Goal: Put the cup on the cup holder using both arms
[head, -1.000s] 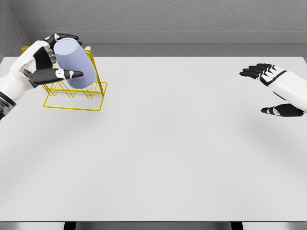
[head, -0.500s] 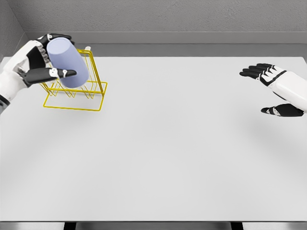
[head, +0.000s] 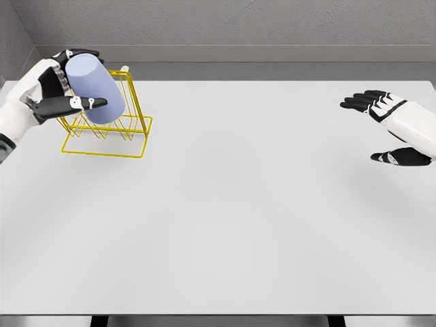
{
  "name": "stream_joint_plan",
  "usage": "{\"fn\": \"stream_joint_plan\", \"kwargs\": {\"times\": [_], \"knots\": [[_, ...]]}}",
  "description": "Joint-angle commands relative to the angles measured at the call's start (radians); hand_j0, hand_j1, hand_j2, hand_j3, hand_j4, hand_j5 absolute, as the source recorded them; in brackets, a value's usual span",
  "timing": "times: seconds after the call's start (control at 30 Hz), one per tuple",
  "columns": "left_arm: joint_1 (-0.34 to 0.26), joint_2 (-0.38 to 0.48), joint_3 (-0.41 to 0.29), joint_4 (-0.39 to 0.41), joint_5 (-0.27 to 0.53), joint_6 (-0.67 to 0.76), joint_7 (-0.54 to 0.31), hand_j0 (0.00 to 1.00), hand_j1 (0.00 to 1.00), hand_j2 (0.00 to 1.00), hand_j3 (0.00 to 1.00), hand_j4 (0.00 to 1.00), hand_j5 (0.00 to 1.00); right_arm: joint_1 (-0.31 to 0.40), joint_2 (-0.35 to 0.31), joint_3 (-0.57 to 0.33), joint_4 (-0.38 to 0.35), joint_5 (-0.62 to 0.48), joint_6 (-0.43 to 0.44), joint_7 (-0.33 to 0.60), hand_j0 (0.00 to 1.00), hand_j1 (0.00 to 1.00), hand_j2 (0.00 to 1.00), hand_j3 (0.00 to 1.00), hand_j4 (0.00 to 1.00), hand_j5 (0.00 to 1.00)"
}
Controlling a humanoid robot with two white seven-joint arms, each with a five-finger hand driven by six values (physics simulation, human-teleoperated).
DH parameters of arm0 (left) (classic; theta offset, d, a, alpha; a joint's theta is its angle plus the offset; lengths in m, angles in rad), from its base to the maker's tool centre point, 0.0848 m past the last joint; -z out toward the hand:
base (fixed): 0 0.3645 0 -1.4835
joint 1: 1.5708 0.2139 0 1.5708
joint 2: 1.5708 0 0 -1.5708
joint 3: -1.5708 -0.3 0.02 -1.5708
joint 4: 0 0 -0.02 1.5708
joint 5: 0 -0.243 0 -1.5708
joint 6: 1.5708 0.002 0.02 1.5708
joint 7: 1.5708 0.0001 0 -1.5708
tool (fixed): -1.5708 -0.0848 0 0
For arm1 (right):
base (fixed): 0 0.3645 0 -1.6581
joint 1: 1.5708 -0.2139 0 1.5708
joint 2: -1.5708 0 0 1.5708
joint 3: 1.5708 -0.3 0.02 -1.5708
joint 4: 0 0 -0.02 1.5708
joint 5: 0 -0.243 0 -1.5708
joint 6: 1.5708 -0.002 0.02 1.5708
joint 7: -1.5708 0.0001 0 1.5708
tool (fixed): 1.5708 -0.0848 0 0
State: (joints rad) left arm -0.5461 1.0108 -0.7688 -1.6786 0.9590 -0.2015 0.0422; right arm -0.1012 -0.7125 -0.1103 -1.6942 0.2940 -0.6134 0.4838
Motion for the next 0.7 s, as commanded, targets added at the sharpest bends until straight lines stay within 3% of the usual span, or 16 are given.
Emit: {"fn": "stream_joint_plan", "kwargs": {"times": [0.0,0.43,0.67], "knots": [[0.0,-0.012,0.0,0.007,0.0,0.001,-0.001,0.66,0.66,0.66,0.66,0.66,0.66,0.0,-0.001,0.0,0.001,-0.007,0.003,-0.001,1.0,1.0,1.0,1.0,1.0,1.0],[0.0,-0.038,-0.006,0.025,-0.003,0.007,-0.001,0.67,0.67,0.67,0.67,0.67,0.67,0.0,-0.001,0.0,0.001,-0.007,0.003,-0.001,1.0,1.0,1.0,1.0,1.0,1.0],[0.0,-0.038,-0.007,0.028,-0.008,0.008,-0.002,1.0,1.0,1.0,1.0,1.0,1.0,0.0,-0.001,0.0,0.001,-0.007,0.003,-0.001,1.0,1.0,1.0,1.0,1.0,1.0]]}}
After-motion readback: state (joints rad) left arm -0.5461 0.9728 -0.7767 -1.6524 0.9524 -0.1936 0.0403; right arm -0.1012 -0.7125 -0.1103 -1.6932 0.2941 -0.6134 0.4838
